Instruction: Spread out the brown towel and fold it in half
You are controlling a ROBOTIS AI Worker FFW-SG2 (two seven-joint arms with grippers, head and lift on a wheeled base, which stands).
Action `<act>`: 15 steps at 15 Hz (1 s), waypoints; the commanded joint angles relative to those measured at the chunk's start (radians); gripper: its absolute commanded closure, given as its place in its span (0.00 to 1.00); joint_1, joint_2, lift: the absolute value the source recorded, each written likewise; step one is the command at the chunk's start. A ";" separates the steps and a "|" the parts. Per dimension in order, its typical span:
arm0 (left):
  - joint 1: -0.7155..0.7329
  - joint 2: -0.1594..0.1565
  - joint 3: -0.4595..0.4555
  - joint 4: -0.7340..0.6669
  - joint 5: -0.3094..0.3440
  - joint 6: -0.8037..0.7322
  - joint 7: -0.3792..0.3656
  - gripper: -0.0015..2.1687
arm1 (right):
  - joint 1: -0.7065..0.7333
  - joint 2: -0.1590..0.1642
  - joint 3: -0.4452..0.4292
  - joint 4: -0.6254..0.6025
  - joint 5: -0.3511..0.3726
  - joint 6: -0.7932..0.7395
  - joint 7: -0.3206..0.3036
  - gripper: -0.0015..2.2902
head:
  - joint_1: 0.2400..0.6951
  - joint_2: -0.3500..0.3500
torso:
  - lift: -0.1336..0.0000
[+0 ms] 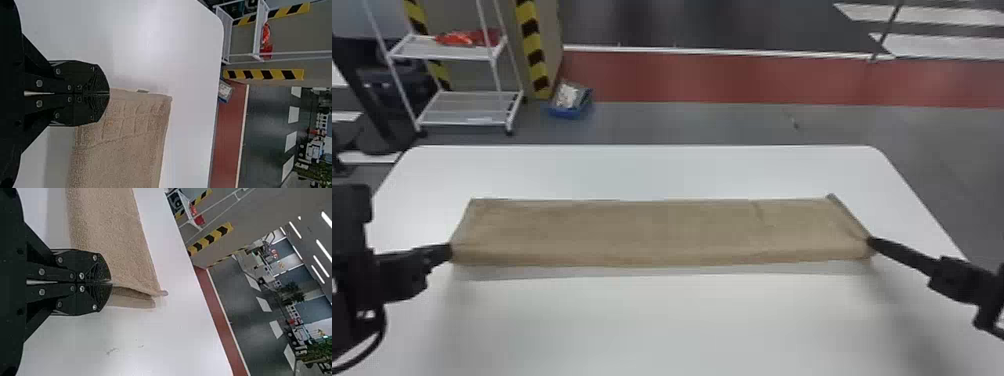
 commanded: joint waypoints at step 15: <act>0.027 -0.004 -0.008 -0.055 -0.017 -0.089 0.008 0.15 | -0.039 -0.013 -0.044 -0.005 0.000 0.025 -0.002 0.13 | 1.00 0.36 | 0.04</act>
